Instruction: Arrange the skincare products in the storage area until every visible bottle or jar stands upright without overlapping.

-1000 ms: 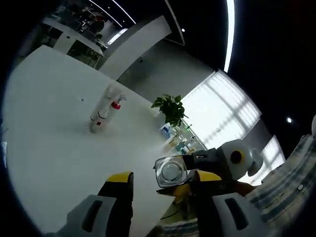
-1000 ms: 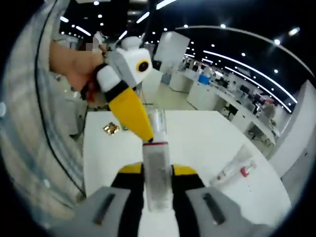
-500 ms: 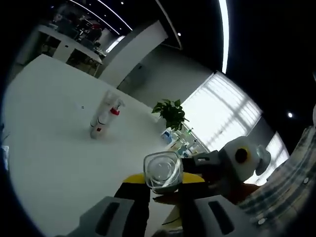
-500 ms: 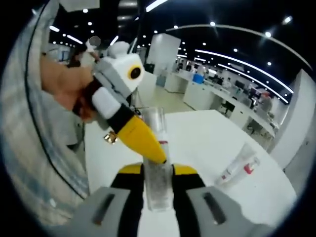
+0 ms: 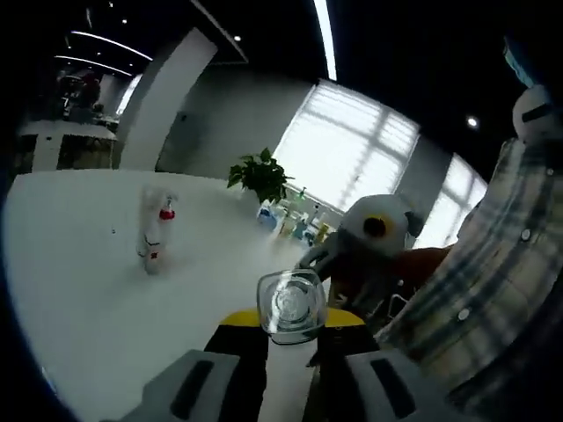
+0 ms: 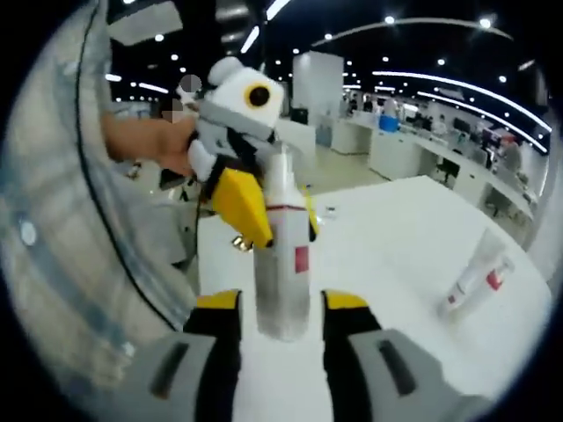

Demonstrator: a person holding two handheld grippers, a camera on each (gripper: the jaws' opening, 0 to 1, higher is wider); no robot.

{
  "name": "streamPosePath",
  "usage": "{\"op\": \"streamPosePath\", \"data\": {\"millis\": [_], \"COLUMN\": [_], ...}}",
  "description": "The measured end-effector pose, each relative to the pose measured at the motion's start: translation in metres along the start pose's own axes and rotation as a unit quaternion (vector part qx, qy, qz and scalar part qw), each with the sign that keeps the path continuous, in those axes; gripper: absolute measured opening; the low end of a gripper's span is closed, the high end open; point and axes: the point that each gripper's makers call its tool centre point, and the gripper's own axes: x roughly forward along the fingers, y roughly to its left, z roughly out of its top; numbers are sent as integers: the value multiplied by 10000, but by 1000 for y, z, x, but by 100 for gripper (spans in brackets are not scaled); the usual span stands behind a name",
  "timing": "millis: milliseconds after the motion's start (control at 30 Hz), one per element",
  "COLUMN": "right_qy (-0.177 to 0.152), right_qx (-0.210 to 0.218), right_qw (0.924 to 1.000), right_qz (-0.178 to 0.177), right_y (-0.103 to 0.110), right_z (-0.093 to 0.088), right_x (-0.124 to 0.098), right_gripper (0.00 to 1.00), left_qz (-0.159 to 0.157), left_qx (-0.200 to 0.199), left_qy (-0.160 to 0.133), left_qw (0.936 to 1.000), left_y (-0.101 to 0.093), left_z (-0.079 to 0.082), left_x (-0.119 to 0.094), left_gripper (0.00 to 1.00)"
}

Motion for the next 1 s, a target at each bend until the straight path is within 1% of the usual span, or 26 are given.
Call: {"op": "streamPosePath", "data": {"millis": [33, 100, 133, 200, 233, 267, 300, 333, 367, 400, 433, 467, 533, 567, 600, 633, 700, 733, 767, 800, 833, 867, 900, 933, 1000], "right_qy": [-37, -77, -77, -146, -168, -181, -173, -84, -74, -63, -68, -104, -173, -201, -156, -149, -169, -173, -224, -226, -178, -119, -129, -176, -178], "right_qx": [113, 145, 167, 249, 292, 309, 316, 336, 324, 351, 370, 323, 383, 449, 490, 486, 585, 641, 805, 845, 860, 929, 960, 1047, 1119], "right_qw": [9999, 9994, 9991, 9978, 9966, 9951, 9944, 9926, 9930, 9925, 9929, 9940, 9952, 9960, 9973, 9978, 9980, 9977, 9965, 9961, 9957, 9944, 9939, 9917, 9892], "right_qz": [123, 317, 392, 592, 755, 920, 993, 1167, 1136, 1169, 1129, 1041, 889, 740, 533, 415, 192, 157, -39, -122, -279, -481, -527, -730, -929], "right_y": [3, 9, 12, 18, 24, 30, 32, 39, 39, 40, 38, 36, 31, 26, 19, 15, 7, 5, -1, -3, -8, -14, -15, -21, -27], "right_z": [1, 4, 4, 7, 9, 10, 10, 7, 6, 5, 5, 6, 8, 9, 7, 7, 7, 7, 9, 9, 7, 4, 4, 5, 4], "right_x": [0, 1, 2, 2, 2, 2, 2, 1, 1, 1, 0, 0, 1, 2, 4, 6, 7, 7, 8, 8, 8, 8, 9, 8, 8], "right_gripper": [34, 33, 32, 30, 26, 24, 21, 21, 21, 20, 20, 20, 20, 20, 20, 20, 20, 20, 20, 20, 20, 20, 20, 20, 20], "left_qz": [-105, -233, -340, -511, -657, -807, -829, -965, -924, -956, -920, -868, -709, -586, -397, -289, 23, 151, 294, 450, 634, 814, 928, 1033, 1256], "left_qx": [140, 318, 576, 799, 886, 944, 951, 943, 924, 893, 864, 850, 582, 495, 356, 243, -15, -108, -218, -290, -368, -433, -484, -576, -826], "left_qy": [168, 382, 506, 640, 686, 663, 665, 657, 710, 721, 660, 572, 355, 330, 300, 283, 179, 115, 29, -56, -104, -170, -232, -311, -540], "left_qw": [9997, 9985, 9965, 9934, 9915, 9900, 9898, 9887, 9889, 9888, 9898, 9909, 9951, 9965, 9981, 9989, 9998, 9998, 9993, 9985, 9973, 9956, 9942, 9925, 9872], "left_y": [-4, -8, -11, -18, -24, -29, -31, -34, -33, -34, -33, -30, -25, -21, -14, -11, -2, 1, 4, 8, 12, 15, 17, 19, 23], "left_z": [-4, -9, -13, -16, -17, -16, -16, -16, -18, -19, -18, -17, -11, -10, -9, -9, -7, -6, -4, -3, -3, -3, -3, -3, 1], "left_x": [0, 2, 3, 5, 6, 8, 8, 9, 8, 8, 9, 9, 10, 10, 11, 12, 14, 15, 17, 18, 20, 22, 24, 26, 29], "left_gripper": [20, 20, 20, 21, 21, 21, 21, 21, 21, 21, 21, 21, 21, 21, 21, 22, 23, 26, 28, 32, 34, 35, 35, 35, 35]}}
